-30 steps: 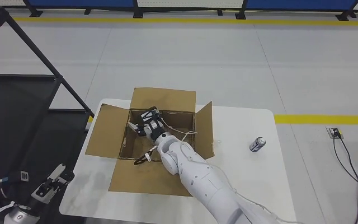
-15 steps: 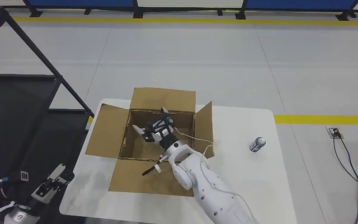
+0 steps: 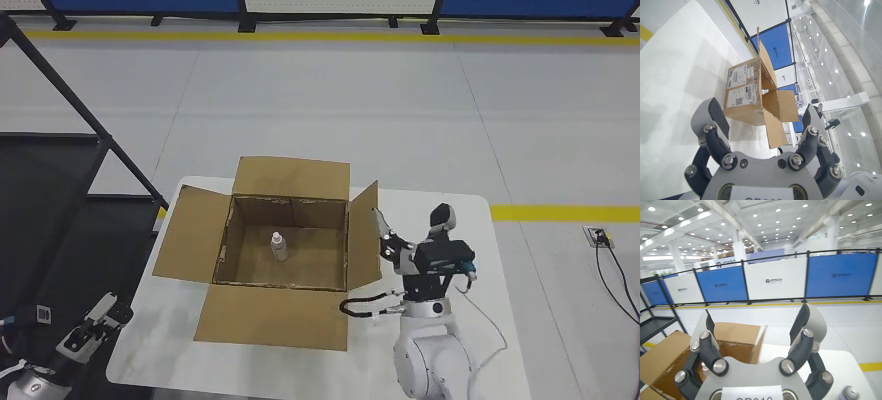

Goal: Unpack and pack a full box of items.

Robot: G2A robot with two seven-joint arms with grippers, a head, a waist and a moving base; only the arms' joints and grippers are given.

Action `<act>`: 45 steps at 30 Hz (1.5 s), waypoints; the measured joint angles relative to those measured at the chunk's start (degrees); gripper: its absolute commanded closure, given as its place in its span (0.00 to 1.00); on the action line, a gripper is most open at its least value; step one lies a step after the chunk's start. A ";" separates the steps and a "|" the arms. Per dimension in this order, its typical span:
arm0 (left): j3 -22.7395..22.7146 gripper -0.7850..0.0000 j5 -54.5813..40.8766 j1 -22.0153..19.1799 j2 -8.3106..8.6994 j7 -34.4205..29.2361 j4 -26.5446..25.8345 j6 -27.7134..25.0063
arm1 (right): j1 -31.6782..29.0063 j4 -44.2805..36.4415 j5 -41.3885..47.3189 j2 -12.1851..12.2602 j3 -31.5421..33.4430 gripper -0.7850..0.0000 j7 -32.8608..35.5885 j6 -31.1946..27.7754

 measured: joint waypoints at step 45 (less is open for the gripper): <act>0.00 0.00 0.00 0.00 0.00 0.00 0.00 0.00 | 6.26 13.55 6.57 1.31 9.70 1.00 3.29 2.53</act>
